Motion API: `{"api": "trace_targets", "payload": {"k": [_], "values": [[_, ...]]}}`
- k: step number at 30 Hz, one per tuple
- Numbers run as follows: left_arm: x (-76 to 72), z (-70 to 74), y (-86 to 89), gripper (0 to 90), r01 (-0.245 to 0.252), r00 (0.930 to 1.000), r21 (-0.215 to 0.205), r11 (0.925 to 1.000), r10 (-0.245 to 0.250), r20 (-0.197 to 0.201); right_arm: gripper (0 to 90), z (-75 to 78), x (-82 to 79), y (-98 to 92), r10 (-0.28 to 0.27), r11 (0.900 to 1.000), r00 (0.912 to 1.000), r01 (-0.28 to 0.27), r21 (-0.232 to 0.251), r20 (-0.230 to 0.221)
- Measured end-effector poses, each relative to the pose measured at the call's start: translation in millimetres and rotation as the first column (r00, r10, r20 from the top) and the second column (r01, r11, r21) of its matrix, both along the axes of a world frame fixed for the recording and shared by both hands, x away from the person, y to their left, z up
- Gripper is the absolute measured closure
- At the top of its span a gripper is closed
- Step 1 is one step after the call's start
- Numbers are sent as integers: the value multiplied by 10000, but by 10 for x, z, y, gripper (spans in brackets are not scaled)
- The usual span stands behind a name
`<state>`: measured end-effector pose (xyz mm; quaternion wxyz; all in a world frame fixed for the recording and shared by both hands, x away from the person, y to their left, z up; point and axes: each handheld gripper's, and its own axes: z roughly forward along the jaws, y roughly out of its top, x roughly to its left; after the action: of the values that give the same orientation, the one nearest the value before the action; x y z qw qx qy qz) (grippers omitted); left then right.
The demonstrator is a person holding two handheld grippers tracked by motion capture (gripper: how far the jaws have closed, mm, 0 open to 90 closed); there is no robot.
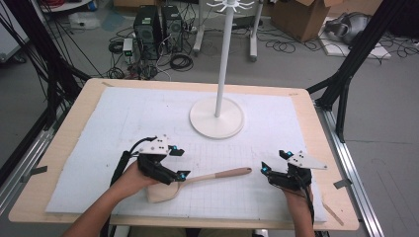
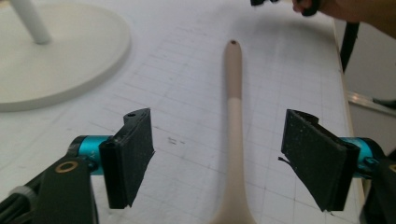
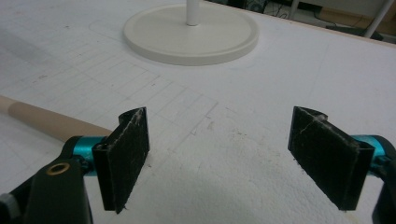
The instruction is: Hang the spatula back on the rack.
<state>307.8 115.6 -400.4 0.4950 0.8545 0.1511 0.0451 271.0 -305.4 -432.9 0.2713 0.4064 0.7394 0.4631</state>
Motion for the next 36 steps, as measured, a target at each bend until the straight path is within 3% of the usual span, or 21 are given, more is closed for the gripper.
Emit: {"api": "trace_targets", "payload": {"k": [3,6,9,12,18,22,29,35,36], "values": [[34,-76,-114,303,383,9991,578,9976,-371,-225,196,-15,-1,16,32,10000,10000,-32,-9,-38],[52,-139,-183,304,428,9984,967,9944,-391,-397,196,-15,-1,19,65,10000,10000,-65,-6,-44],[52,-169,-244,356,644,9970,1585,9853,-567,-523,196,-3,-4,11,41,10000,10000,-41,0,-25],[56,-154,-298,405,651,9963,1832,9809,-536,-667,196,2,-5,12,70,10000,10000,-70,-4,19],[90,-184,-473,468,1040,9902,2638,9589,-750,-1178,196,-8,-15,31,118,9999,9999,-118,17,-63],[100,-256,-568,516,1176,9885,3304,9365,-787,-1288,196,-4,-12,28,147,9999,9999,-147,5,-37],[99,-258,-645,568,1303,9880,3644,9221,-901,-1253,196,0,-6,21,192,9998,9998,-192,6,2],[98,-256,-673,662,1280,9897,3801,9160,-932,-1086,196,-2,-12,30,193,9998,9998,-193,8,-109],[102,-249,-673,662,1276,9901,3899,9120,-940,-1042,196,-2,-12,30,193,9998,9998,-193,8,-109]]}}
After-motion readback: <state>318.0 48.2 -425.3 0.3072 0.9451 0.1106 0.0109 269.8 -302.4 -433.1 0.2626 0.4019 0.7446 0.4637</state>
